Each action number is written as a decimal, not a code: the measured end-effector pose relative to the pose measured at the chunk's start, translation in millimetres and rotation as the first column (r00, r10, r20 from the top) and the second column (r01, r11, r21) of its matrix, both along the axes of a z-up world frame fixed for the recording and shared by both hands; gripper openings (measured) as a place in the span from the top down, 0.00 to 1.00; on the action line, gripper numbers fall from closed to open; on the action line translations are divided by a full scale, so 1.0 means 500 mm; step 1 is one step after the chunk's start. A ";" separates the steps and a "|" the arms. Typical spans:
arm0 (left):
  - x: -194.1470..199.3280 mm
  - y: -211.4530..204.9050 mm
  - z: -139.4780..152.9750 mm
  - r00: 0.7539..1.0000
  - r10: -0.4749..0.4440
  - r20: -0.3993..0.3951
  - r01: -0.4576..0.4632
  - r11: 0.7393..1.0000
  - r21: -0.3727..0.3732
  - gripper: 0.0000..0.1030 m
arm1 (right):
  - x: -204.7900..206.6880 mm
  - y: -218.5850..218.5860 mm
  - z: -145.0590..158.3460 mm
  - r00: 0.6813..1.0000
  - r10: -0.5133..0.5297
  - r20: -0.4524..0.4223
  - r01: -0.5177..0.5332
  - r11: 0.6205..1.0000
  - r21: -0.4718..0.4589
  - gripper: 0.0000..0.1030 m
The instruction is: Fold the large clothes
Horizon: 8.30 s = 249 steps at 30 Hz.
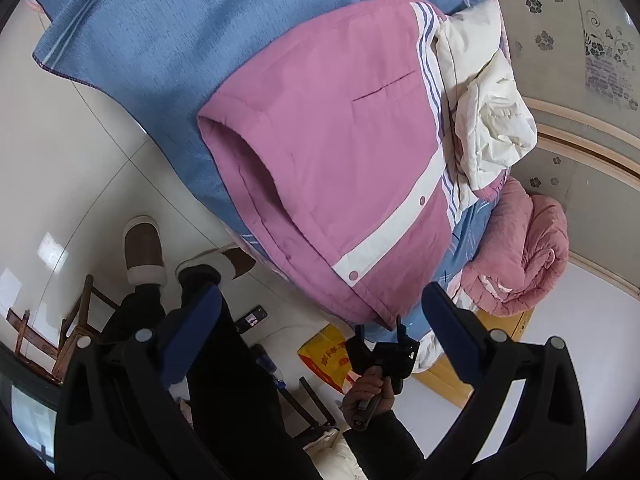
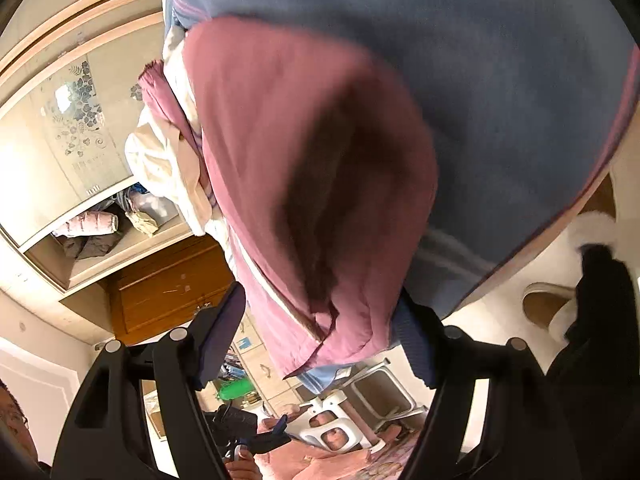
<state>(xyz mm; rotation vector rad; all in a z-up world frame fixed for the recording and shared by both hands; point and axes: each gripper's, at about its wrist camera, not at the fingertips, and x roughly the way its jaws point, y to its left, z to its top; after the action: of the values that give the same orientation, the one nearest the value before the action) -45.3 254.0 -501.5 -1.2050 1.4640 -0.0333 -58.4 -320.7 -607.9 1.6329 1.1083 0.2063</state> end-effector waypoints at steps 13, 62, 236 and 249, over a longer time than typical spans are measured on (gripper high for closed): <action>-0.014 -0.033 -0.060 0.989 0.149 0.020 -0.145 0.982 -0.121 0.02 | 0.111 0.097 0.053 1.000 0.026 0.001 -0.026 0.999 -0.038 0.45; 0.211 -0.204 0.035 0.968 -0.250 0.036 0.212 0.882 0.421 0.90 | 0.230 0.141 0.285 0.978 0.103 -0.179 -0.148 0.953 -0.263 0.91; -0.024 -0.366 0.977 0.726 -0.647 0.233 0.163 0.490 0.856 0.02 | -0.028 0.400 1.209 0.865 0.488 -0.113 -0.150 0.038 -0.988 0.05; -0.028 -0.375 0.979 0.725 -0.647 0.233 0.162 0.491 0.856 0.02 | -0.039 0.403 1.198 0.866 0.488 -0.114 -0.153 0.041 -0.987 0.05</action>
<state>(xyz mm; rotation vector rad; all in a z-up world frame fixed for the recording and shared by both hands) -59.4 66.5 -12.2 -0.0141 1.0159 -0.0470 -77.7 -119.2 -9.1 0.0303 0.9891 -0.0686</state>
